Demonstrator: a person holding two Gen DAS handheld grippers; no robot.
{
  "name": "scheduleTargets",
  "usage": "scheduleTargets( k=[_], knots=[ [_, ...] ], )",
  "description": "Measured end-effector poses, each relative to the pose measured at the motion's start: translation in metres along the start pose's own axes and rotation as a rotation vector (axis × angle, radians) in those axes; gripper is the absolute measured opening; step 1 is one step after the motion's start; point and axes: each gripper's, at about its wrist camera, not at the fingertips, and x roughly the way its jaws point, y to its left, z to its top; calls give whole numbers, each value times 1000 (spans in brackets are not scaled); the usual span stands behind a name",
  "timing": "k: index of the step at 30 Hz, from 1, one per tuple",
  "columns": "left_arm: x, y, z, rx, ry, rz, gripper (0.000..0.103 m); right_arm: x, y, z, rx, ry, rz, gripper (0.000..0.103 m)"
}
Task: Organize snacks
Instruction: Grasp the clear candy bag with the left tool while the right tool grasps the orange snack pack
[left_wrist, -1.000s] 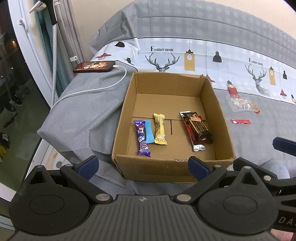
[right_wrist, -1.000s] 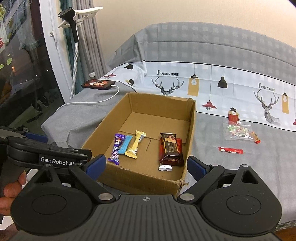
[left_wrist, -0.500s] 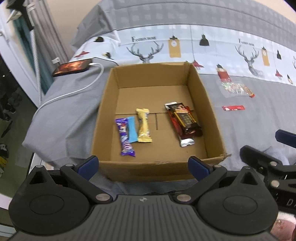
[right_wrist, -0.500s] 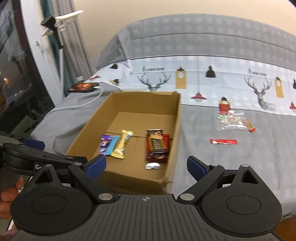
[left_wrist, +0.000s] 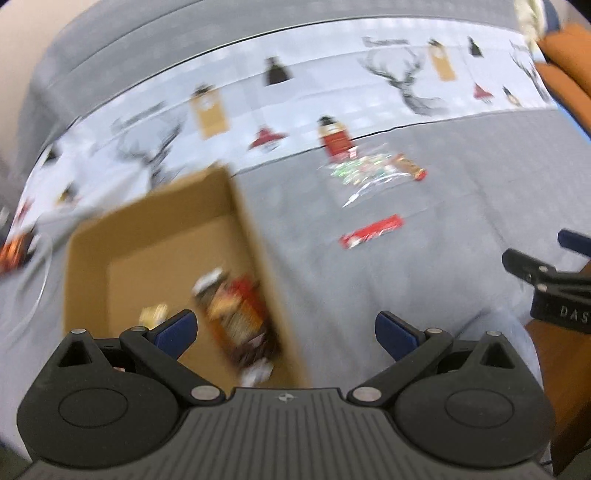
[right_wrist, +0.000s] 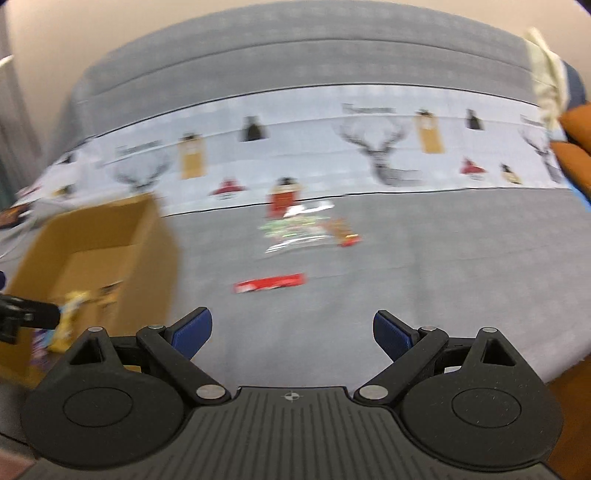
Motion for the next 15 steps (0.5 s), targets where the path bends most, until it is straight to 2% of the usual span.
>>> scheduleTargets(
  k=[2,4,9,12,15],
  knots=[
    [28,-23,30,64,-6,-5,103,21,-25,11,17,1,-36,95],
    [63,-42,57,105,21,-14,103,47,-44,21,12,4,-54,95],
    [167,-75,113,136,86,-18,103,126,-86,47,-31,6,-116,95],
    [218,-87,133,181,110,-23,102,187,-107,56,-70,57,-128,95],
    [261,-93,153,183,140,-59,103,236,-122,58,-67,109,-92,95]
  ],
)
